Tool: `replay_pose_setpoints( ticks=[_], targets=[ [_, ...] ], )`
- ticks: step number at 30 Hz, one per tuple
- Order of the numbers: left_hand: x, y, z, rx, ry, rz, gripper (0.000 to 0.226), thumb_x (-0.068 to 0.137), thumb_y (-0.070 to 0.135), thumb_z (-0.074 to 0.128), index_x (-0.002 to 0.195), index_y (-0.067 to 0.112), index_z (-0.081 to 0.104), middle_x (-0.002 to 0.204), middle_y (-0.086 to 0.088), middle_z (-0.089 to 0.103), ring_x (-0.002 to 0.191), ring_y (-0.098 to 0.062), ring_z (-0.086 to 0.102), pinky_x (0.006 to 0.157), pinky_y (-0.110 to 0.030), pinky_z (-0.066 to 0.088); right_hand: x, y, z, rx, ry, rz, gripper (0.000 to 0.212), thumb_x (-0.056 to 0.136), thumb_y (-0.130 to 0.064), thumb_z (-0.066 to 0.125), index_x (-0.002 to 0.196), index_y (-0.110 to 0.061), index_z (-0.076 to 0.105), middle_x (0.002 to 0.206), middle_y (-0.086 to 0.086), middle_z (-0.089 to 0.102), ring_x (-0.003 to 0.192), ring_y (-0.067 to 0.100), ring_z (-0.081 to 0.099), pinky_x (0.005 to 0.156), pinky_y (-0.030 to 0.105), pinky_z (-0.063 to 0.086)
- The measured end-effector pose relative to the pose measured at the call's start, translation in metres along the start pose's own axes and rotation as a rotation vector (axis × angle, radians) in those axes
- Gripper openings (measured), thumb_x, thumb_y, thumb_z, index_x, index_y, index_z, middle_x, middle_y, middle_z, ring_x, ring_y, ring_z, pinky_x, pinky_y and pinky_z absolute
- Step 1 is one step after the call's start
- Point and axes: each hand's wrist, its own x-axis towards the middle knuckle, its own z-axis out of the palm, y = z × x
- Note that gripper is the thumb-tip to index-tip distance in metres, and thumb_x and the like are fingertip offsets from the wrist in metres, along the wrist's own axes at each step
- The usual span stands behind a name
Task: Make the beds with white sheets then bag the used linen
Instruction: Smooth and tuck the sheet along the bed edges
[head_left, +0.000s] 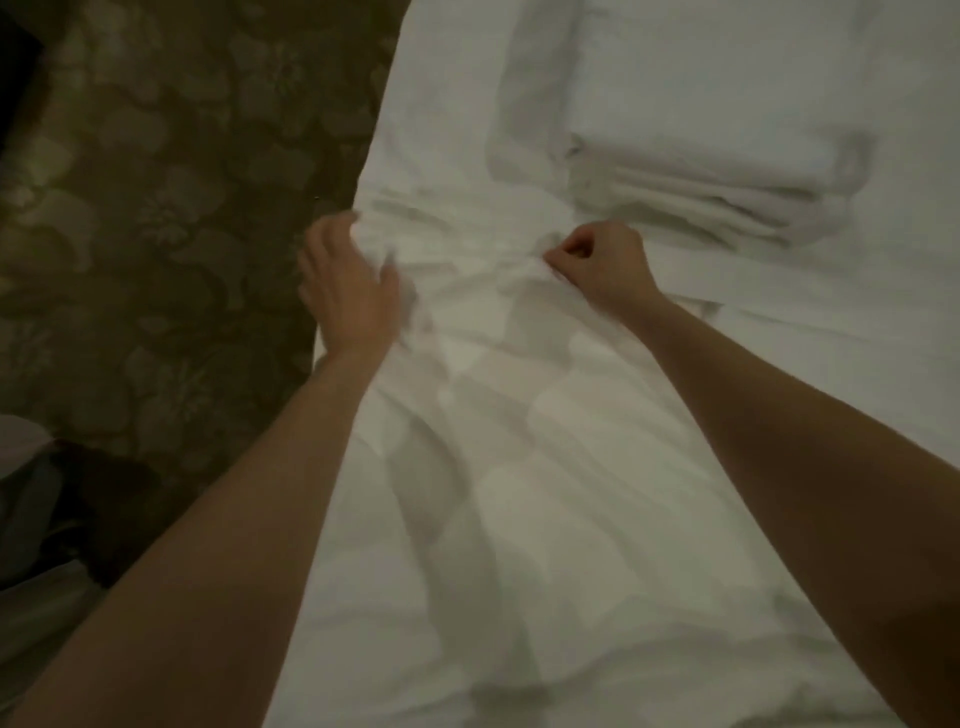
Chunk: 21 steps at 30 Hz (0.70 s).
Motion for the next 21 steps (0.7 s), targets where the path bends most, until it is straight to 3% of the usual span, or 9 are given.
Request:
replay_pose_setpoints(
  ticks=[3,5,11,17,21],
  targets=[
    [-0.031,0.047,0.031,0.000,-0.199,0.366,0.036,0.093,0.021,0.057,0.129,0.016,0.053,0.136,-0.006,0.049,0.127,-0.027,0.042,0.101,-0.038,0.031,-0.007,0.006,-0.003,0.025,-0.030,-0.008,0.018,0.084,-0.031,0.071,0.088,-0.014,0.072,0.078,-0.003,0.063,0.077,0.011,0.059,0.070,0.021,0.040],
    [-0.051,0.070,0.052,0.060,-0.302,0.506,0.032,0.093,0.021,0.056,0.125,0.018,0.057,0.129,-0.002,0.055,0.123,-0.026,0.046,0.099,-0.038,0.032,-0.021,0.024,-0.014,0.021,-0.041,0.002,0.023,0.082,-0.037,0.073,0.082,-0.015,0.071,0.072,-0.004,0.062,0.070,0.009,0.058,0.066,0.022,0.041],
    [-0.081,0.135,0.085,0.073,-0.394,0.656,0.030,0.097,0.024,0.048,0.124,0.021,0.059,0.125,0.004,0.059,0.125,-0.017,0.044,0.103,-0.034,0.019,-0.070,0.108,-0.071,0.031,-0.049,0.109,0.024,0.080,-0.037,0.075,0.073,-0.015,0.069,0.062,-0.006,0.061,0.058,0.008,0.055,0.056,0.019,0.041],
    [-0.118,0.191,0.118,0.214,-0.658,0.785,0.022,0.098,0.038,0.049,0.106,0.025,0.065,0.102,0.010,0.066,0.107,-0.015,0.053,0.094,-0.036,0.025,-0.104,0.176,-0.122,0.008,-0.292,0.213,0.035,0.082,-0.042,0.071,0.068,-0.010,0.063,0.057,-0.002,0.054,0.051,0.010,0.049,0.049,0.019,0.038],
    [-0.130,0.205,0.130,0.296,-0.797,0.762,0.031,0.095,0.044,0.053,0.089,0.018,0.066,0.091,0.005,0.064,0.093,-0.016,0.058,0.090,-0.034,0.033,-0.122,0.217,-0.154,0.007,-0.197,0.170,0.027,0.087,-0.031,0.066,0.071,-0.011,0.063,0.061,-0.001,0.053,0.055,0.012,0.047,0.052,0.022,0.034]
  ],
)
